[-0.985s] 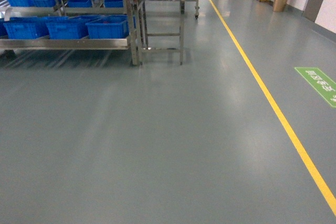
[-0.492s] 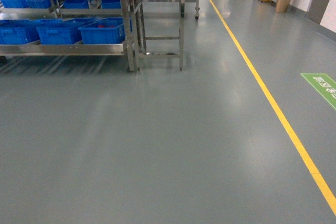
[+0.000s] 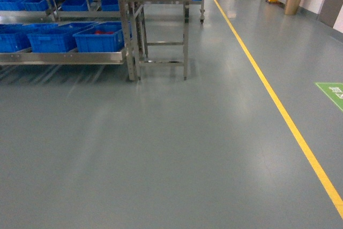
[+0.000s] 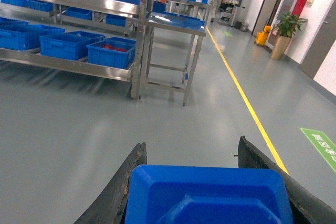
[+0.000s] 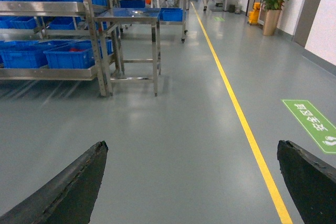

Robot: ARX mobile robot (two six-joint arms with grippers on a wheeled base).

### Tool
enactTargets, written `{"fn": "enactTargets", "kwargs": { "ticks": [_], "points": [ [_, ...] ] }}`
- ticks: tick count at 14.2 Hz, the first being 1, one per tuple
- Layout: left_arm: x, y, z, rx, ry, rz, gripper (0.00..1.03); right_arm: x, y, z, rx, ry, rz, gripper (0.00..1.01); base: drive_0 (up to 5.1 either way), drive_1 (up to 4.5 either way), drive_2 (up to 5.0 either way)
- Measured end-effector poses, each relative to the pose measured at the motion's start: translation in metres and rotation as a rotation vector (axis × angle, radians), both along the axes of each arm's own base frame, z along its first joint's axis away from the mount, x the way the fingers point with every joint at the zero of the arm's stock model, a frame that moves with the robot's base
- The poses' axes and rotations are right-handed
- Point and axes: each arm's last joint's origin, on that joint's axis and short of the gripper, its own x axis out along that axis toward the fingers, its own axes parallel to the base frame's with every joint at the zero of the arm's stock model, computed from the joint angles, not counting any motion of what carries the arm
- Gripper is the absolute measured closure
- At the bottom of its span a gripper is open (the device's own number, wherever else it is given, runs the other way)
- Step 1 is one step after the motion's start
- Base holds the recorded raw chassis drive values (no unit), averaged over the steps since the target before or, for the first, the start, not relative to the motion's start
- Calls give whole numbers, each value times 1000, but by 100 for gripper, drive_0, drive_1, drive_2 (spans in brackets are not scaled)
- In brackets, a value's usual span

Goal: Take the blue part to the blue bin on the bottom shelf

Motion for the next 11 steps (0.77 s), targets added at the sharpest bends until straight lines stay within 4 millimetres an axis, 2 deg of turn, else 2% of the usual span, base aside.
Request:
{"fn": "enactTargets", "kwargs": {
  "ticks": [11],
  "points": [
    [0, 0, 0, 0, 0, 0, 59, 0, 0, 0, 0, 2, 0, 3, 1, 431, -430]
  ]
}}
